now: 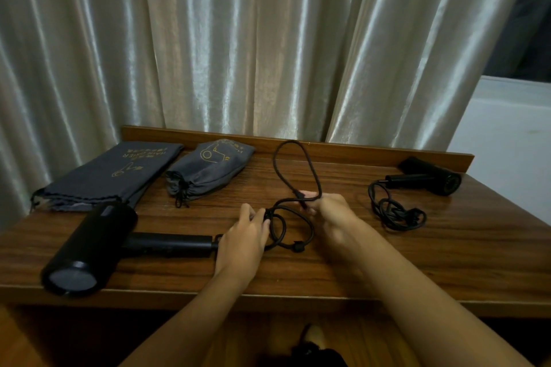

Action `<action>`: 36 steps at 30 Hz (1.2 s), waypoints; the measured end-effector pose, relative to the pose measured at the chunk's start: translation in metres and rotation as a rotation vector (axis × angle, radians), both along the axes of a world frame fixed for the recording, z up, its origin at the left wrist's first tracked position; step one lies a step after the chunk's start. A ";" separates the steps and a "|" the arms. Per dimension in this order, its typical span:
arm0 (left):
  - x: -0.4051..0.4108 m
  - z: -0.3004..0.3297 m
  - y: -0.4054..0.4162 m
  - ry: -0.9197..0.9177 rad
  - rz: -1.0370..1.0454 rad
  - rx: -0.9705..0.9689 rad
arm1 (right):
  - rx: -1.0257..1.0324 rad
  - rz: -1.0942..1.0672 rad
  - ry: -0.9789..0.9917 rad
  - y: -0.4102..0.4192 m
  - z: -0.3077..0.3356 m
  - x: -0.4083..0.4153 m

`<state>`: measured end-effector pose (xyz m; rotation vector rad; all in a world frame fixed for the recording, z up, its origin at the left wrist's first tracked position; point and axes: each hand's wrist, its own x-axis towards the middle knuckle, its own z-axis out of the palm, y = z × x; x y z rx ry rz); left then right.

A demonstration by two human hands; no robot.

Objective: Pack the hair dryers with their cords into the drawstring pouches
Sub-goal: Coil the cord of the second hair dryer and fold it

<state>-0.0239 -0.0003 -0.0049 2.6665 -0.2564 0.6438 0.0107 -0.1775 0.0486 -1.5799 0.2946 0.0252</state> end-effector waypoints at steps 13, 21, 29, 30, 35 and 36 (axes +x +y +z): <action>0.001 0.000 -0.001 0.010 -0.003 -0.095 | 0.296 0.154 0.131 0.016 -0.003 0.002; 0.003 -0.002 0.000 0.000 -0.054 -0.191 | 0.524 0.293 0.088 0.017 -0.003 -0.003; 0.004 -0.002 0.002 -0.005 -0.090 -0.221 | 0.505 0.228 0.025 0.012 -0.015 0.000; 0.004 -0.002 0.002 0.004 -0.089 -0.218 | 0.509 0.202 0.019 0.012 -0.017 0.000; 0.003 -0.001 0.001 0.028 -0.047 -0.118 | 0.531 0.169 0.013 0.015 -0.023 -0.001; 0.004 -0.002 0.001 0.026 -0.035 -0.100 | 0.524 0.192 0.004 0.015 -0.023 -0.002</action>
